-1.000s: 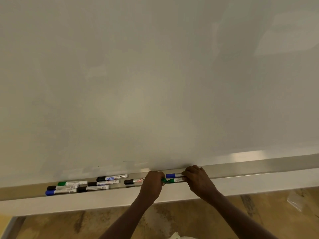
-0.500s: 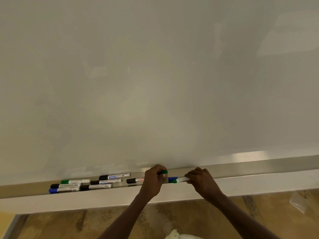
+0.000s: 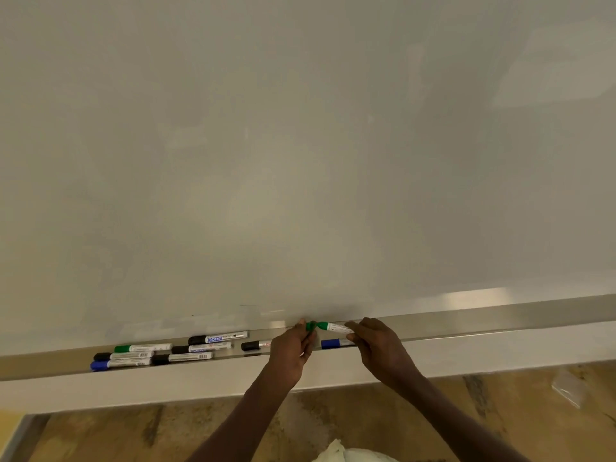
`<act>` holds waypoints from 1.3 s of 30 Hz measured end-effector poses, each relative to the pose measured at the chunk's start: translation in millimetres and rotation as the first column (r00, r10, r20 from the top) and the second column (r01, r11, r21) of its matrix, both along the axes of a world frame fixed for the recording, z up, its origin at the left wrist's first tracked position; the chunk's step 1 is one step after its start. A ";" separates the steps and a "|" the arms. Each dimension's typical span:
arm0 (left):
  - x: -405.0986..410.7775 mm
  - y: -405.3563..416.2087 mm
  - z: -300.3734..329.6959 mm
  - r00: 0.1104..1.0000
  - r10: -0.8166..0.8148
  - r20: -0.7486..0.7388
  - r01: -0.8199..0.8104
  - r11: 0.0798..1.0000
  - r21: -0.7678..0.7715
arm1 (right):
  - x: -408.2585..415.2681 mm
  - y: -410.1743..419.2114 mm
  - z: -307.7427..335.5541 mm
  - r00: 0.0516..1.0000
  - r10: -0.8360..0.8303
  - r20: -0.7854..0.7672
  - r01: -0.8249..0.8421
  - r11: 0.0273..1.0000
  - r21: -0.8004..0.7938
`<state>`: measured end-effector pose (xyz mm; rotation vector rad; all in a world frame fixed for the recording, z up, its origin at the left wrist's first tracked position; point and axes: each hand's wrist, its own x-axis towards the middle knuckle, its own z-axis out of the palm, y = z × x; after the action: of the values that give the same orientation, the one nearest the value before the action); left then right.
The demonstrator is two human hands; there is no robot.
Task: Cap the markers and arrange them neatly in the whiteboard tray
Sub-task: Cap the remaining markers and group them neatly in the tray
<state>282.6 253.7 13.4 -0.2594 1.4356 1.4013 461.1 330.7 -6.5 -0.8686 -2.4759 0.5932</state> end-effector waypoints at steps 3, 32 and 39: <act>2.5 -0.3 -0.6 0.999 0.024 0.037 -0.025 1.000 0.010 | -2.6 -3.7 1.0 0.999 0.002 0.036 -0.003 1.000 0.026; 25.8 -5.8 -2.5 0.963 -0.082 -0.257 0.099 0.993 0.056 | -2.6 24.4 -5.6 0.988 0.013 0.154 0.017 0.981 -0.192; 32.7 -19.8 -20.7 0.972 0.022 -0.233 -0.056 0.989 -0.138 | 15.0 26.6 -27.7 0.962 0.012 0.272 -0.004 1.000 -0.030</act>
<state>315.3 233.9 -7.3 -0.2224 1.7360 1.3964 476.1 357.3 -34.3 -1.0116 -2.7222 0.5453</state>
